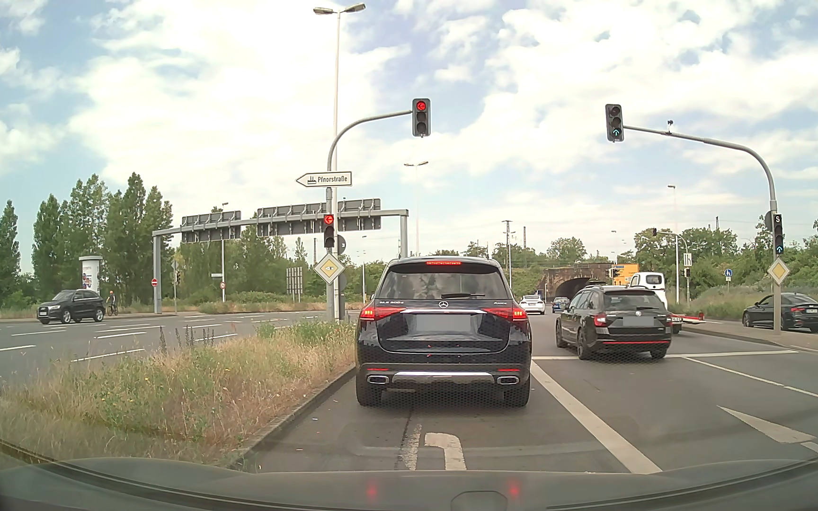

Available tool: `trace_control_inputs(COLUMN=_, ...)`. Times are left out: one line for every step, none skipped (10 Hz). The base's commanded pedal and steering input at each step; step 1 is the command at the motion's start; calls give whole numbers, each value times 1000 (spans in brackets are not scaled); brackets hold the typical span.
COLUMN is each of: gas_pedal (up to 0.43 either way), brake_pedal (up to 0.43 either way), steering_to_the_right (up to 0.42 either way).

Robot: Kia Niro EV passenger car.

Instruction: Follow the waypoints while adhering to traffic rules and regulations

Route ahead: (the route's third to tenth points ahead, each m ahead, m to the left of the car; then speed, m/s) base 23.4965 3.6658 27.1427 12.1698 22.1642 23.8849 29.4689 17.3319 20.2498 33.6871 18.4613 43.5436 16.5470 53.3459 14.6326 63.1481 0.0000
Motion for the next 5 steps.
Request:
trace_control_inputs(gas_pedal=0, brake_pedal=299, steering_to_the_right=4)
trace_control_inputs(gas_pedal=0, brake_pedal=299, steering_to_the_right=4)
trace_control_inputs(gas_pedal=0, brake_pedal=299, steering_to_the_right=4)
trace_control_inputs(gas_pedal=0, brake_pedal=299, steering_to_the_right=4)
trace_control_inputs(gas_pedal=0, brake_pedal=299, steering_to_the_right=4)
